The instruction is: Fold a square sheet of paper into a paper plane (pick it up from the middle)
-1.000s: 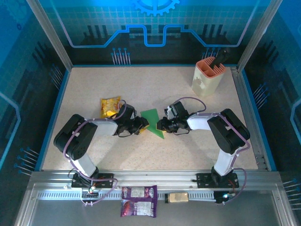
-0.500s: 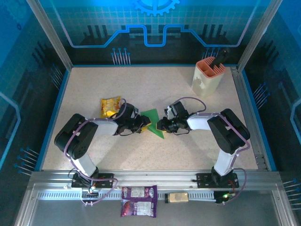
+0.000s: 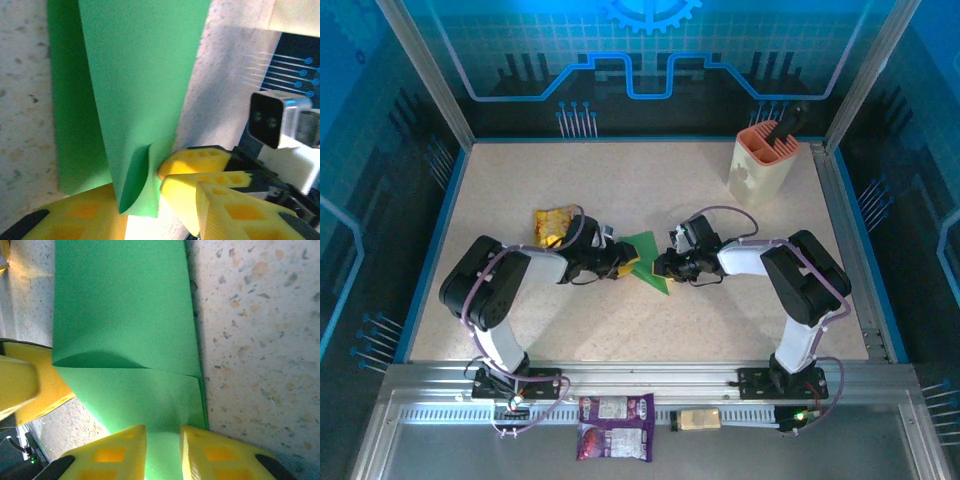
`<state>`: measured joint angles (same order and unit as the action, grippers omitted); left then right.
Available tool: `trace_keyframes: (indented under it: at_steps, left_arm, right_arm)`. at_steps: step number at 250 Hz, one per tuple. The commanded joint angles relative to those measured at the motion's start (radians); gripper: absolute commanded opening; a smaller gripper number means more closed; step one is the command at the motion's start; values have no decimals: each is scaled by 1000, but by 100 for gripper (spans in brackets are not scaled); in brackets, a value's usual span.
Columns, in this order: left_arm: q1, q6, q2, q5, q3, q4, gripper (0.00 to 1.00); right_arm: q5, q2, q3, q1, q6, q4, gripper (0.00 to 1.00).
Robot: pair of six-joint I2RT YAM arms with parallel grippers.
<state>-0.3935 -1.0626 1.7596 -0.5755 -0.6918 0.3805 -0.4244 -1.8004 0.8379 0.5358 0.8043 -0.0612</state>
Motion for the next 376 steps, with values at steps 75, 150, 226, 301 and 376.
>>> trace_keyframes:
  at_steps: [75, 150, 226, 301, 376]
  left_arm:
    - [10, 124, 63, -75, -107, -136, 37]
    - [22, 180, 78, -66, -134, -217, 29]
    - [23, 213, 84, -89, -156, -253, 21]
    - [23, 233, 75, -63, -182, -330, 8]
    - [15, 219, 51, 35, -268, -542, 5]
  right_arm:
    - [33, -48, 0, -5, -25, 64, 26]
    - [28, -39, -2, -5, -48, 42, 27]
    - [26, 4, 1, -5, -103, 20, 36]
    - [27, 80, 4, -5, -219, 10, 50]
    - [329, 247, 32, 81, -575, 181, 57]
